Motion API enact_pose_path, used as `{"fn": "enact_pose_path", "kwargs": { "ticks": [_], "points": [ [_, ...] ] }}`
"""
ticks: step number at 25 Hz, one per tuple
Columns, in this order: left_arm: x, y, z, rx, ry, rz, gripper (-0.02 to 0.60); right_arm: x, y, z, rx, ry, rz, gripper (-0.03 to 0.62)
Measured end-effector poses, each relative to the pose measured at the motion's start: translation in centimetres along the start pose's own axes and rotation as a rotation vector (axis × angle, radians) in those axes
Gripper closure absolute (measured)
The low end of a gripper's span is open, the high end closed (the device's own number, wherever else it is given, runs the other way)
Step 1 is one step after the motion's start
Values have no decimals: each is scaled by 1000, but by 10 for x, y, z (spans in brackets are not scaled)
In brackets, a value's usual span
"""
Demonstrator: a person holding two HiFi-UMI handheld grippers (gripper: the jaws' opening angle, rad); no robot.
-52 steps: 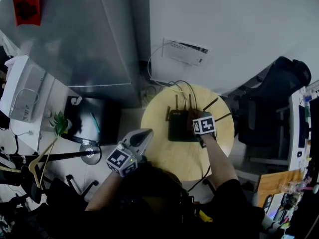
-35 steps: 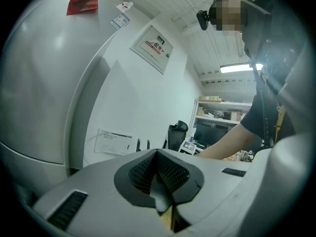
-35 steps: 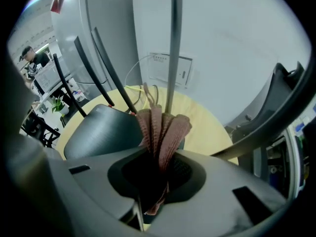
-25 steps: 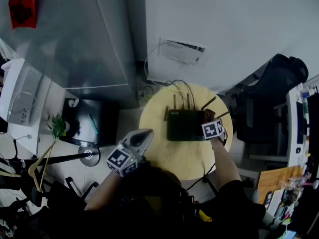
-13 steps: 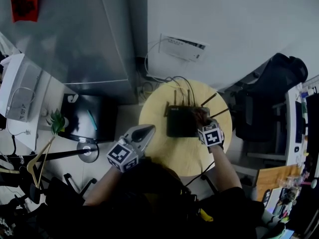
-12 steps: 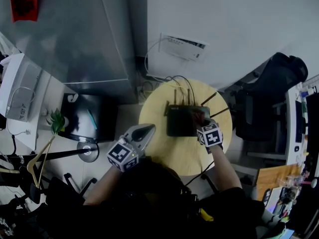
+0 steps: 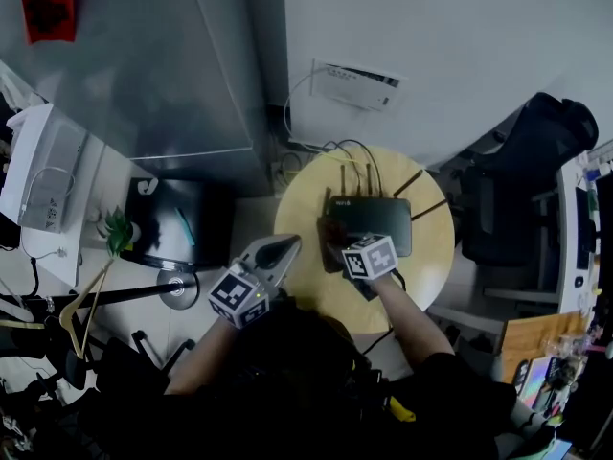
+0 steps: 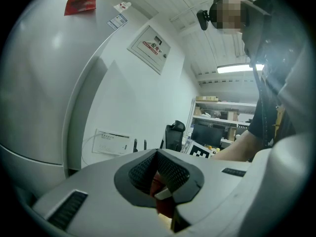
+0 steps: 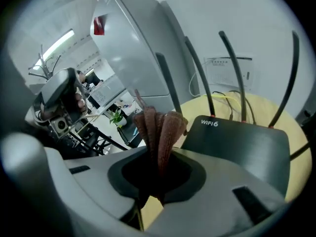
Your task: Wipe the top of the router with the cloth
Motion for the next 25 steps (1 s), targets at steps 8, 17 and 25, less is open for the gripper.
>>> {"fn": "enact_pose_path", "kwargs": {
  "ticks": [8,17,25],
  "points": [
    [5,11,0,-2,8,48,584,-41,-23,-12,52,-18,-168,530],
    [-1,0,0,-20,13,20,584,-71,-6,-23,69,105,-287,528],
    [-9,-13,-4,3,17,4,584,-110,24,-33,46,81,-358,528]
  ]
}}
Point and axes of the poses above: the fingertips, and each gripper's own axes: y backward along the fingers, x to its left, z out of its top, the point moved 3 cm from there along y, backward along the fingers, and after that the axes turned 12 degrees about -y, right-handed, at the moved point
